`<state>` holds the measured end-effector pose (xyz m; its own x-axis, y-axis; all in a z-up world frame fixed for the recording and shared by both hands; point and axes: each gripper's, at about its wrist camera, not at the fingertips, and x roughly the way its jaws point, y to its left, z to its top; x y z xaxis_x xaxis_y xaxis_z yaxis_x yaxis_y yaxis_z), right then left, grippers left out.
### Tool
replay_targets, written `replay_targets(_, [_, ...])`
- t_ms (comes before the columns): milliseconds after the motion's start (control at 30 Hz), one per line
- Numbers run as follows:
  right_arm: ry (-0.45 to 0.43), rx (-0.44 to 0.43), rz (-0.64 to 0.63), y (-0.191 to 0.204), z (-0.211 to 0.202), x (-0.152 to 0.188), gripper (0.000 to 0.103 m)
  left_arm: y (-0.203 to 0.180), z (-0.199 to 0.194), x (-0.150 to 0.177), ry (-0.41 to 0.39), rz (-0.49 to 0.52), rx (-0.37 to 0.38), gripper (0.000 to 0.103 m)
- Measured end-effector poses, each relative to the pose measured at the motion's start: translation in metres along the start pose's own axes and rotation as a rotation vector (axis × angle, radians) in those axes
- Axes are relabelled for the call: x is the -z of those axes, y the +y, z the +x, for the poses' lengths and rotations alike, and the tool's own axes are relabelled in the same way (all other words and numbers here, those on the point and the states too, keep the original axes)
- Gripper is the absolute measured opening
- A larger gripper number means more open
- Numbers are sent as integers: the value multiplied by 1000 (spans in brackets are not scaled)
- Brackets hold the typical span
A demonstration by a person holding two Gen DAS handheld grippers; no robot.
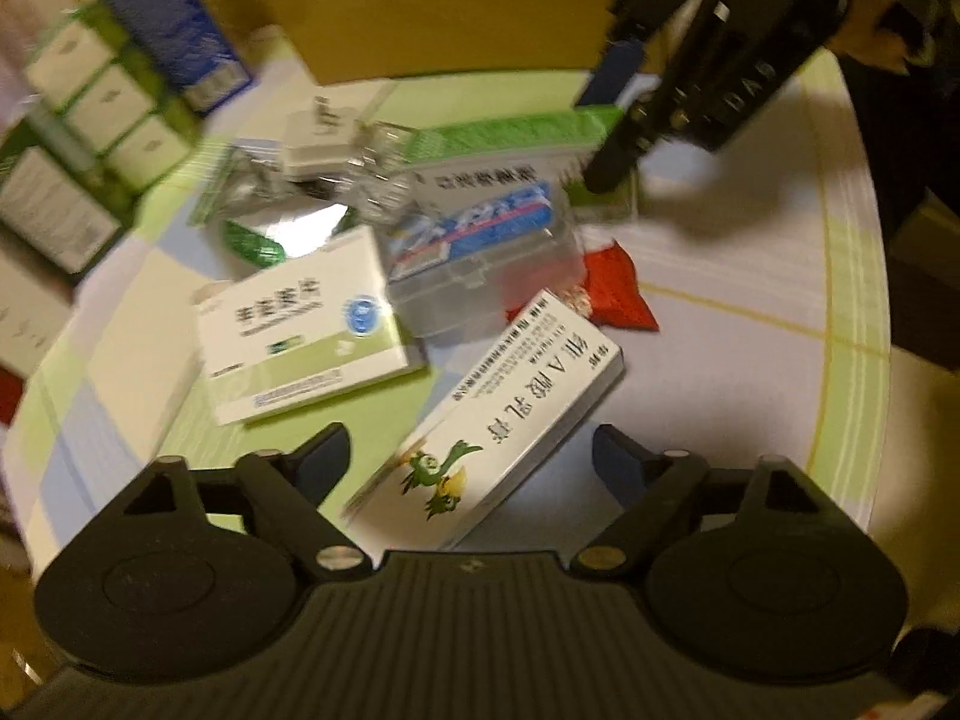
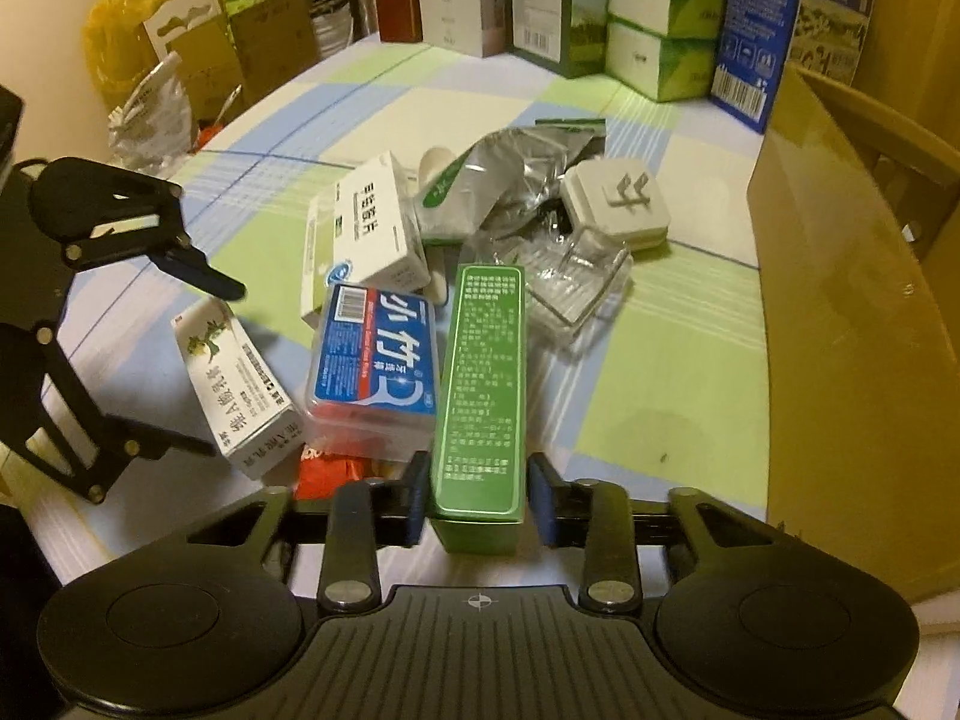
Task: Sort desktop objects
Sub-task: 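Grasp the slim green box with the right tool while the left tool grasps the white ointment box, then lift the green box with the right tool while the left tool lifts the ointment box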
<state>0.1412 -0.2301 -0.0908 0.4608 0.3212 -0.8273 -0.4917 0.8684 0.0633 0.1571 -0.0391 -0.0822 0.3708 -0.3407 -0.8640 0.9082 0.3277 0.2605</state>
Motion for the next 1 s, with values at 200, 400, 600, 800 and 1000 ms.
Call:
replay_targets(200, [-1,46,-17,0,0,4,27,3,17,-1,35,54,54,64])
replay_targets(400, [18,115,20,-6,-20,24,27,2,11,-3,75,-99,47,50])
replay_targets(600, [31,115,114,-11,-47,59,28,-14,-4,-5,95,-361,35,48])
replay_targets(800, [4,120,85,-5,-55,73,29,-41,-16,-4,47,-431,5,54])
replay_targets(1000, [-6,110,84,-9,-46,65,37,-58,-11,-2,74,-300,-32,54])
